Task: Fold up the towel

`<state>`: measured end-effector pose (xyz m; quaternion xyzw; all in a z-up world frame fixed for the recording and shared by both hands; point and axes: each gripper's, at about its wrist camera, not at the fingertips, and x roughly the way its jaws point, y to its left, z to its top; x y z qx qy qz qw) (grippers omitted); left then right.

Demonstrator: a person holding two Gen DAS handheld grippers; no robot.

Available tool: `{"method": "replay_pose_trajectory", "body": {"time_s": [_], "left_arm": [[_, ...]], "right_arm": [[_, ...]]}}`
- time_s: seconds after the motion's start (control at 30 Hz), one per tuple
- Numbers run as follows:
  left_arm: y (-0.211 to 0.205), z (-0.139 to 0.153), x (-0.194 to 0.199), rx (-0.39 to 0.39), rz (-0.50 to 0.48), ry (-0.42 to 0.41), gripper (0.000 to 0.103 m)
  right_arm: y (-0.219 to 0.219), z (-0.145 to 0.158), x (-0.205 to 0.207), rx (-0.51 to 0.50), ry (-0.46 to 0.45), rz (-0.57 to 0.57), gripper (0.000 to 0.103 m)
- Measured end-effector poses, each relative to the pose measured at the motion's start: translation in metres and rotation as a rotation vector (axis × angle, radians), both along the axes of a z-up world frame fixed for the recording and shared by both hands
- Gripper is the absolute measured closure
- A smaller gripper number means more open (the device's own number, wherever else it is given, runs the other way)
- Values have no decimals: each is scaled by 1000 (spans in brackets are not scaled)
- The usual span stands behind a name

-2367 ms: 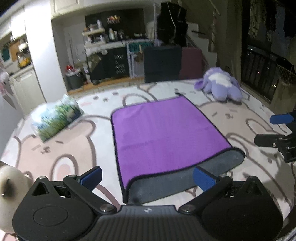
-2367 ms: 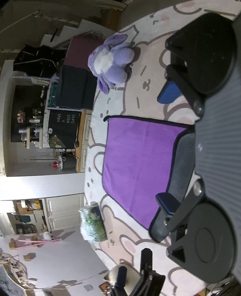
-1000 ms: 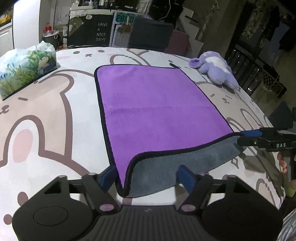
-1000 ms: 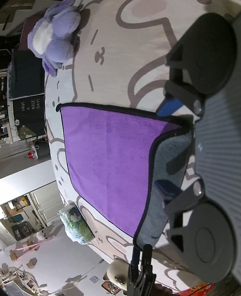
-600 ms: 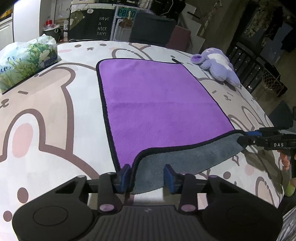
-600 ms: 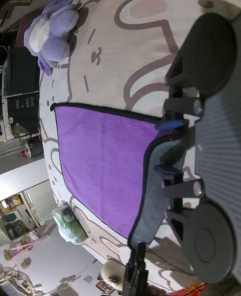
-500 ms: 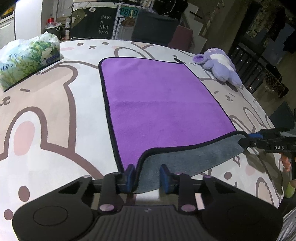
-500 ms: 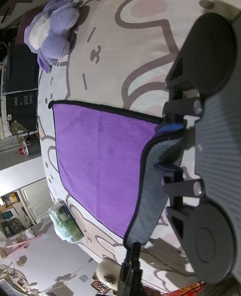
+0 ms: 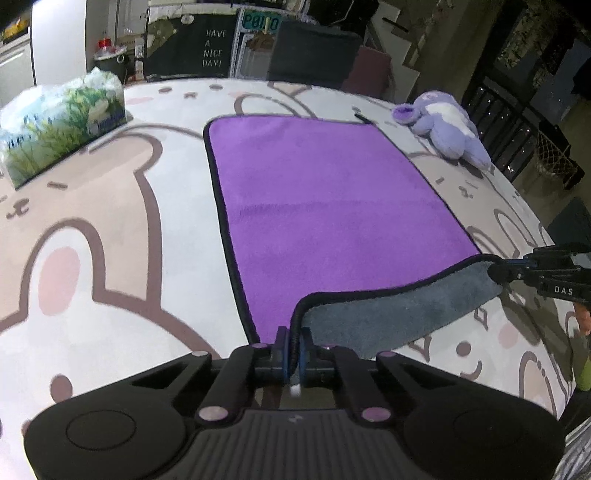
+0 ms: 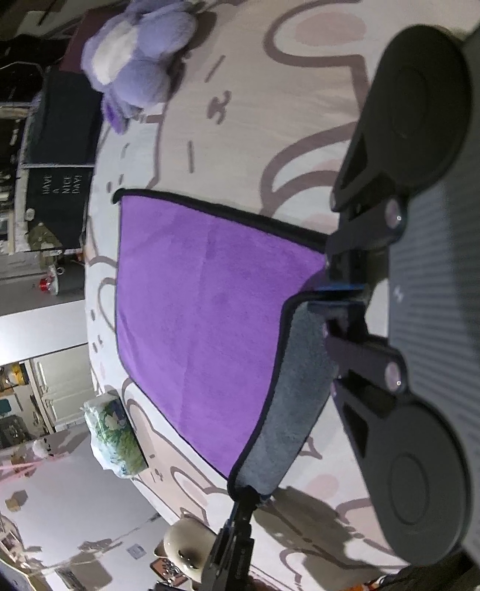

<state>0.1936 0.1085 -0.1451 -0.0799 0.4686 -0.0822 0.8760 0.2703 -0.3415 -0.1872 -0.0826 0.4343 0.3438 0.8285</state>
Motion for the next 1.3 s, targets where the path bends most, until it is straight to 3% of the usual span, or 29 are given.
{"method": "replay_pose_trajectory", "body": {"time_s": [0.37, 0.73, 1.3], "left_arm": [[9, 44, 21, -12, 86, -144, 98], [15, 65, 59, 19, 152, -236, 98], [18, 82, 132, 103, 237, -341, 98]], "right_arm": [[8, 41, 22, 70, -113, -44, 97], [19, 72, 59, 150, -196, -100, 97], [46, 81, 123, 175, -297, -211, 97]]}}
